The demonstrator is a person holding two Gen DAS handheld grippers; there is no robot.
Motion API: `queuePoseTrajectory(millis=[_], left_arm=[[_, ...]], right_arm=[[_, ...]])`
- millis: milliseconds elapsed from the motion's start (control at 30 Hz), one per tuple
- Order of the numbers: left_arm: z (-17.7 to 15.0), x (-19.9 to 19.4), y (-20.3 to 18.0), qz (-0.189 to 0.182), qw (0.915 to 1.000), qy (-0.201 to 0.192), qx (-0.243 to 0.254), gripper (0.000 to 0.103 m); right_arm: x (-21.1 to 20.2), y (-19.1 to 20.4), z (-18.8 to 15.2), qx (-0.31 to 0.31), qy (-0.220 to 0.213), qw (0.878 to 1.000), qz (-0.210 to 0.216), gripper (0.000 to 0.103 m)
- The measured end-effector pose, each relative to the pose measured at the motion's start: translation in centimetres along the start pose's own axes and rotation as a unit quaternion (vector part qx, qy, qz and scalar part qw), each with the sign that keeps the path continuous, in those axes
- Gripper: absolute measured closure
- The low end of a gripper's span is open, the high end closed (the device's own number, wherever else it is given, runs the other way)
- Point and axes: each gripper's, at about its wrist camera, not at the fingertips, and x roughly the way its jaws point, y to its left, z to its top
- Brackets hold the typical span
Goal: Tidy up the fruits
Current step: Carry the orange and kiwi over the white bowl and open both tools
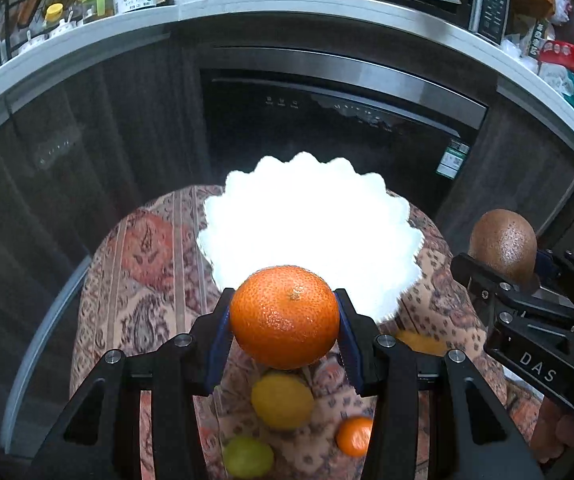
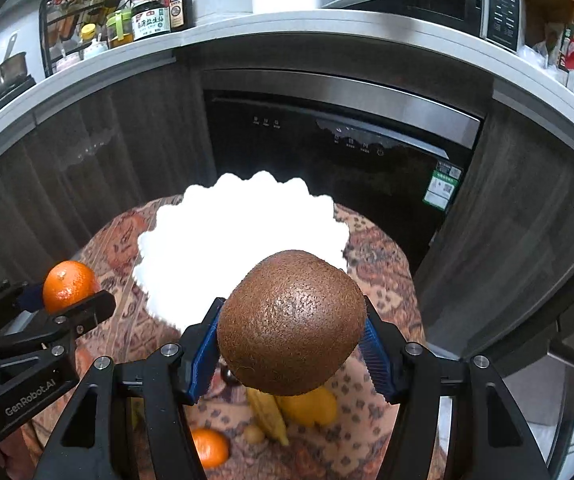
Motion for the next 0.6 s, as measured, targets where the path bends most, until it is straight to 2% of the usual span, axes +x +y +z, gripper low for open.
queuePoseTrajectory(millis=[233, 600], left_arm=[[2.1, 3.6, 1.0, 0.004, 0.9997, 0.022, -0.007, 0.056], [2.9, 8.6, 1.7, 0.003, 0.9982, 0.058, -0.017, 0.056]], right_arm=[[3.4, -0.4, 1.7, 0.004, 0.022, 1.000, -0.001, 0.040], [8.7, -1.0, 2.5, 0.009, 0.066, 0.998, 0.001, 0.040]])
